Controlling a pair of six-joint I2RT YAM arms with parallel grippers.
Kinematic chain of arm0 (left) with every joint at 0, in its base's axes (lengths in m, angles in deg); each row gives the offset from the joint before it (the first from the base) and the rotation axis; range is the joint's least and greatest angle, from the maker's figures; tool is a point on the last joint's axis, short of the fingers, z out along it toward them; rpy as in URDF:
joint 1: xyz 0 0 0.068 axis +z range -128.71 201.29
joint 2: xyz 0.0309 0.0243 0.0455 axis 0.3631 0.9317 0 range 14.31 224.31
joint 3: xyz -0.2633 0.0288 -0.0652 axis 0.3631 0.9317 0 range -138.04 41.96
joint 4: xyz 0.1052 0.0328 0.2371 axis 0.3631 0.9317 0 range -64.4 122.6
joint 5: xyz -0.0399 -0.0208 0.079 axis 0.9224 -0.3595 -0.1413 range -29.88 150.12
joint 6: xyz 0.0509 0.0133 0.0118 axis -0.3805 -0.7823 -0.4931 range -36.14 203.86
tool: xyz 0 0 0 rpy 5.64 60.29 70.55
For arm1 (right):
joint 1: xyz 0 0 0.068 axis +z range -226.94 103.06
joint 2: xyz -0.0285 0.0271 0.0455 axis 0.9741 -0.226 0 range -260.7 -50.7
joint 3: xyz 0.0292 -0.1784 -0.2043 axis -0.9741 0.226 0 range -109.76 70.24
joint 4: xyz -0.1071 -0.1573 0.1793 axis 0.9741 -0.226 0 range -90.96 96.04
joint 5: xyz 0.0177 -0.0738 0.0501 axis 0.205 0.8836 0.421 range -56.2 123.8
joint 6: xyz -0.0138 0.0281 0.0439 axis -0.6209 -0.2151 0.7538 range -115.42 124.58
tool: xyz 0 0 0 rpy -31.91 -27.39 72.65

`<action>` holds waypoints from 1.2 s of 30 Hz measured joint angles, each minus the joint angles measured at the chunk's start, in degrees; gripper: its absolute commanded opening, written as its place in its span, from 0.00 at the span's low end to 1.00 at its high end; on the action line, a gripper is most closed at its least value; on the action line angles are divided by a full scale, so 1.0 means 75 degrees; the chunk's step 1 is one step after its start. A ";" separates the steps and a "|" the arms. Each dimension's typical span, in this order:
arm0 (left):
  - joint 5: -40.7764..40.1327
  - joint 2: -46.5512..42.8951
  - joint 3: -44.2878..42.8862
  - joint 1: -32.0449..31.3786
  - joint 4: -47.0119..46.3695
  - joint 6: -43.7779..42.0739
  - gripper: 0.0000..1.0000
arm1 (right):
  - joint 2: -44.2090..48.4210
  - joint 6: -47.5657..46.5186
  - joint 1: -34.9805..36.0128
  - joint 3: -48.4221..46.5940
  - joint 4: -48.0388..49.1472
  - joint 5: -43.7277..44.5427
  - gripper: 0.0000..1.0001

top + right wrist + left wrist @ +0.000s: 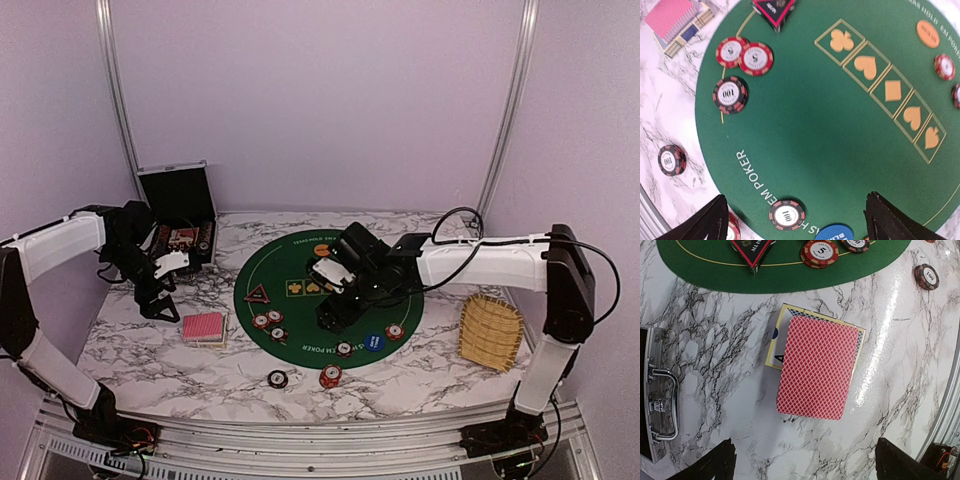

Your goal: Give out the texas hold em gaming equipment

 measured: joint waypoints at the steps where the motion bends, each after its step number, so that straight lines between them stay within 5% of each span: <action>1: -0.0006 0.0038 0.0041 -0.0047 -0.0009 -0.0096 0.99 | 0.0052 0.0017 0.0000 -0.0134 -0.0006 0.0041 0.99; 36: -0.0688 0.0560 0.1119 -0.0892 -0.1600 -0.1472 0.99 | 0.0286 0.1043 -0.0050 -0.0734 0.0309 -0.0396 0.99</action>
